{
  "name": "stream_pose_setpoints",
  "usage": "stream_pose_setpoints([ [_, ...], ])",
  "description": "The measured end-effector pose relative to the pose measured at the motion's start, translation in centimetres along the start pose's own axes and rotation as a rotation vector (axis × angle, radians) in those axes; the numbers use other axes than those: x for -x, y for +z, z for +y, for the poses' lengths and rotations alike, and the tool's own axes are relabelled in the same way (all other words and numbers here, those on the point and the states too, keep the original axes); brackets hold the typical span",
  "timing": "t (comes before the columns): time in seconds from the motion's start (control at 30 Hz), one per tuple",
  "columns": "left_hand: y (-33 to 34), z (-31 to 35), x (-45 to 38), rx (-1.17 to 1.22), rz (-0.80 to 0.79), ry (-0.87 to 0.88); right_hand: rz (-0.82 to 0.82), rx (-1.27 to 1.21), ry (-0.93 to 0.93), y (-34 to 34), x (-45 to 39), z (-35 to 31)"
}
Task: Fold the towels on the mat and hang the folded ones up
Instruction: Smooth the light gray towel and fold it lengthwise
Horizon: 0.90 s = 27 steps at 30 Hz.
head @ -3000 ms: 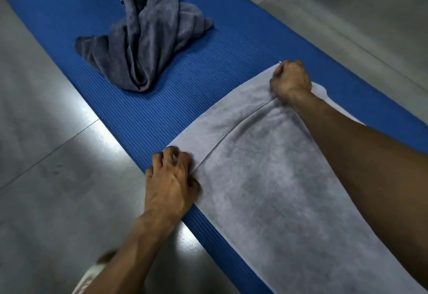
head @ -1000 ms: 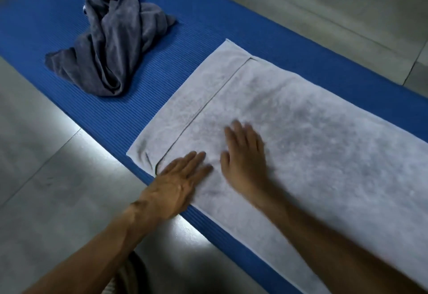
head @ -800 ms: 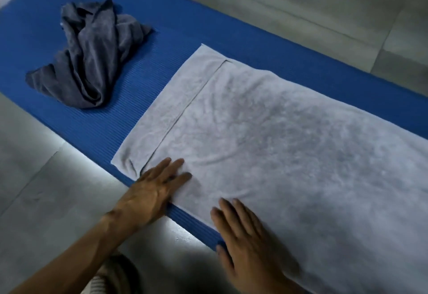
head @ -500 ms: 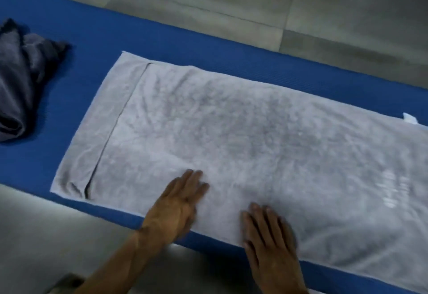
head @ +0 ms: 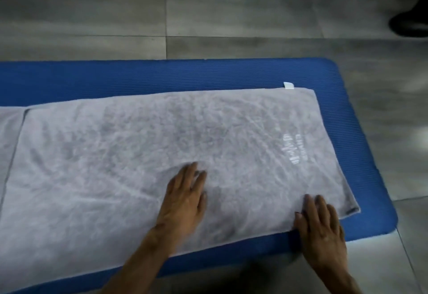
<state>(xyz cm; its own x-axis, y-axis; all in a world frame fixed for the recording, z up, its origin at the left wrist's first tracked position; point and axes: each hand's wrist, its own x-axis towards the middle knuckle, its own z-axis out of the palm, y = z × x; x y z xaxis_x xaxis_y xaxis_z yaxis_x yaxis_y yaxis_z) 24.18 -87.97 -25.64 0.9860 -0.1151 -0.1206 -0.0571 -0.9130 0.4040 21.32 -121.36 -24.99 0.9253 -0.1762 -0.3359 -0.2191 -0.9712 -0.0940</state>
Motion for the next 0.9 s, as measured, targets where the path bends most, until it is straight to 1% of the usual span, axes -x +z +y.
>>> stream_pose_setpoints([
  [0.03,-0.3,0.3,-0.7,-0.002,-0.037,-0.004,0.021,0.003,-0.030,-0.6,-0.5,-0.6],
  [0.07,-0.5,0.7,-1.4,-0.008,-0.082,-0.002,0.045,0.020,-0.126,-1.0,-1.1,-1.3],
  [0.13,-0.6,1.5,-2.3,-0.051,-0.214,0.015,0.007,0.110,-0.327,-0.8,-1.7,-1.8],
  [0.17,-0.6,1.7,-2.8,-0.076,-0.316,0.011,-0.008,0.145,-0.341,-0.7,-2.0,-1.5],
  [0.23,-0.9,2.5,-3.6,-0.121,-0.530,-0.037,-0.013,0.138,-0.156,-1.2,-2.4,-0.6],
  [0.27,-1.2,3.0,-4.0,-0.144,-0.588,-0.043,-0.005,0.121,-0.062,-1.6,-2.9,-0.6],
  [0.3,-1.3,3.4,-4.4,-0.155,-0.616,-0.043,0.038,0.107,-0.037,-2.2,-3.7,-1.1],
  [0.37,-1.4,3.9,-5.0,-0.184,-0.666,-0.053,0.134,0.061,-0.142,-3.6,-6.8,-3.5],
  [0.43,-1.2,4.0,-5.4,-0.205,-0.723,-0.067,0.158,-0.017,-0.277,-4.2,-10.9,-7.0],
  [0.53,-0.8,4.0,-5.7,-0.197,-0.764,-0.088,0.081,-0.047,-0.410,-4.4,-17.8,-11.5],
  [0.6,-0.8,4.0,-5.8,-0.206,-0.751,-0.092,0.024,0.029,-0.436,-4.5,-22.9,-11.5],
  [0.63,-0.9,4.0,-5.7,-0.224,-0.731,-0.078,0.008,0.050,-0.398,-5.0,-25.2,-10.7],
  [0.67,-1.0,4.0,-5.6,-0.246,-0.720,-0.061,0.007,0.040,-0.316,-5.6,-27.2,-9.7],
  [0.7,-1.2,4.0,-5.5,-0.260,-0.717,-0.045,0.006,0.028,-0.195,-6.4,-28.6,-8.7],
  [0.77,-1.3,4.1,-5.5,-0.245,-0.713,-0.030,-0.004,-0.015,0.012,-8.0,-29.4,-6.6],
  [0.8,-1.2,4.0,-5.5,-0.230,-0.711,-0.030,0.012,-0.044,0.044,-8.2,-29.0,-5.8],
  [0.83,-1.3,3.9,-5.6,-0.224,-0.710,-0.033,0.043,-0.056,0.018,-8.3,-27.9,-5.3],
  [0.9,-1.2,3.9,-5.6,-0.228,-0.704,-0.038,0.118,-0.039,-0.148,-7.2,-23.7,-4.5],
])
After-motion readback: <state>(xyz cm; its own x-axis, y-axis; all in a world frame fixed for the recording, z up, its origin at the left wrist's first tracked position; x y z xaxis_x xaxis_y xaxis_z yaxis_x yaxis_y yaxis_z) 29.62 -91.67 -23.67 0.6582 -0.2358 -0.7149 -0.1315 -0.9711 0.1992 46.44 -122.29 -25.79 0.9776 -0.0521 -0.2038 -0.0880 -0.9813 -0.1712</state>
